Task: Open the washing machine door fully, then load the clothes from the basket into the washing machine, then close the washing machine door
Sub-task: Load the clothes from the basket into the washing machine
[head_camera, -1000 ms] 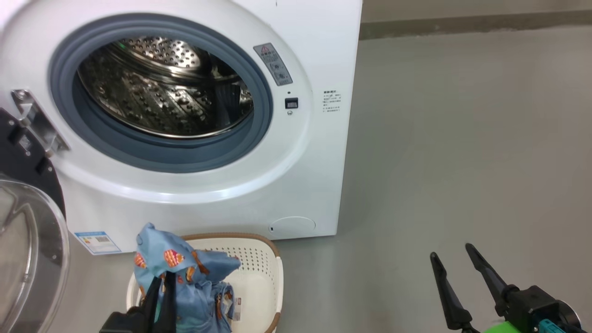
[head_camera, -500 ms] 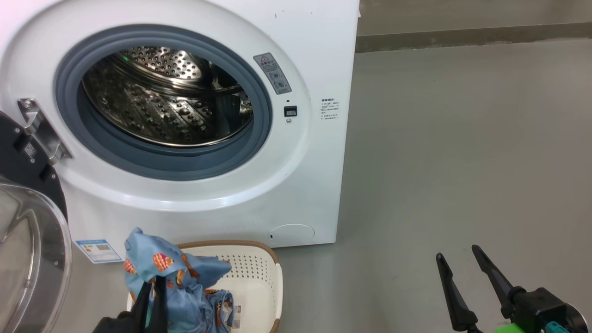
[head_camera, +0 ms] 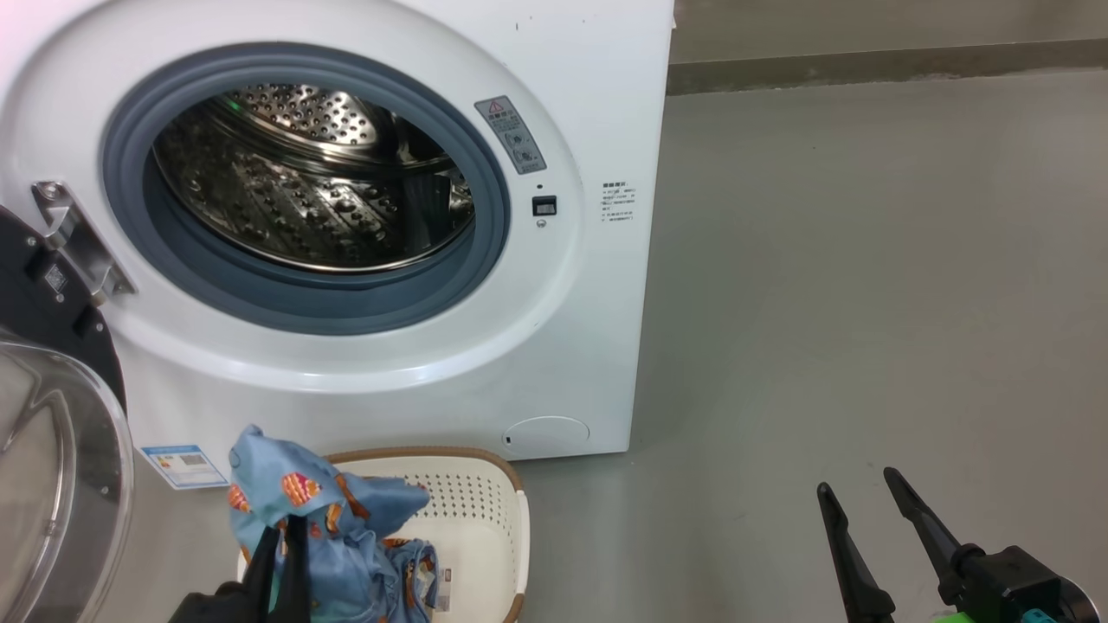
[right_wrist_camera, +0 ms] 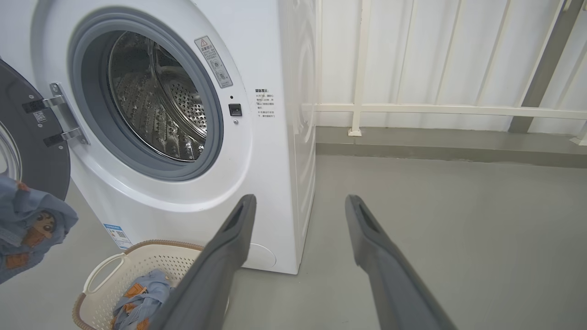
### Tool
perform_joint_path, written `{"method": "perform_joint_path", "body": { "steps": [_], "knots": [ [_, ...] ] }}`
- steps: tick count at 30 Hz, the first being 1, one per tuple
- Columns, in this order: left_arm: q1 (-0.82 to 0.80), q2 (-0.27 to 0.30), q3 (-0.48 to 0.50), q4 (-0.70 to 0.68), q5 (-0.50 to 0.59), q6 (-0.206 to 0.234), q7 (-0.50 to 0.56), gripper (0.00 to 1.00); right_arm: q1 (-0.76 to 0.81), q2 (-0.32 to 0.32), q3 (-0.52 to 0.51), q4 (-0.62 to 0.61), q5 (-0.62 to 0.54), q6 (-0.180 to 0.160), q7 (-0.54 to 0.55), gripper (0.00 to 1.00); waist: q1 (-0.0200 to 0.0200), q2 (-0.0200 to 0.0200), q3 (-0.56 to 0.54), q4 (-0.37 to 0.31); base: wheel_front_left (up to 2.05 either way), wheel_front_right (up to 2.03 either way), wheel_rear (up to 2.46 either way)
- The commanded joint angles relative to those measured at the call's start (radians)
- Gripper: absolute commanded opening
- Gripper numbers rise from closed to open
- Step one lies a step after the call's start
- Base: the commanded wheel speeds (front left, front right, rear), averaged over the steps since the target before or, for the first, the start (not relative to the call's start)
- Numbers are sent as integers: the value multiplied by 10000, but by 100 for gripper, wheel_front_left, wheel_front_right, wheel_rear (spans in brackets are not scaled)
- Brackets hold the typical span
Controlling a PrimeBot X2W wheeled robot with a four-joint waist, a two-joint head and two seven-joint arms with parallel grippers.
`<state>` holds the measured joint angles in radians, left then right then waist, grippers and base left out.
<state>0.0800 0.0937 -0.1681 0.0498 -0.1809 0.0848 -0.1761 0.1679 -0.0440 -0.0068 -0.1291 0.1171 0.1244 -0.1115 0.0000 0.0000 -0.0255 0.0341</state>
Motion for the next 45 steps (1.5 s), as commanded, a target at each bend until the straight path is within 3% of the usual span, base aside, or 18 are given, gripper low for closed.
{"method": "perform_joint_path", "body": {
  "steps": [1, 16, 31, 35, 45],
  "knots": [
    [-257, 111, 308, -293, -110, 104, -6, 0, -207, -63, 229, -281, 23, 63, -12, 100, 0, 0, 14, -1, 0, 0, 0],
    [-1321, 55, 485, 736, -372, 234, -339, 0, -528, -63, 402, -636, -15, 63, 38, 100, 0, 0, 927, -234, 0, 0, 0],
    [-5189, 51, 906, 3751, -1049, -190, -677, 0, -1852, -129, 784, -991, 128, 63, -246, 100, 0, 0, 3620, -924, 0, 0, 0],
    [-6615, 263, 1072, 4771, -1278, -450, -634, 0, -2303, -201, 938, -936, 256, 63, -473, 100, 0, 0, 4452, -1191, 0, 0, 0],
    [-10580, 1509, 1400, 6764, -1598, -1025, 320, 0, -3501, -344, 1339, -536, 721, 63, -1119, 100, 0, 0, 6498, -1946, 0, 0, 0]
  ]
}}
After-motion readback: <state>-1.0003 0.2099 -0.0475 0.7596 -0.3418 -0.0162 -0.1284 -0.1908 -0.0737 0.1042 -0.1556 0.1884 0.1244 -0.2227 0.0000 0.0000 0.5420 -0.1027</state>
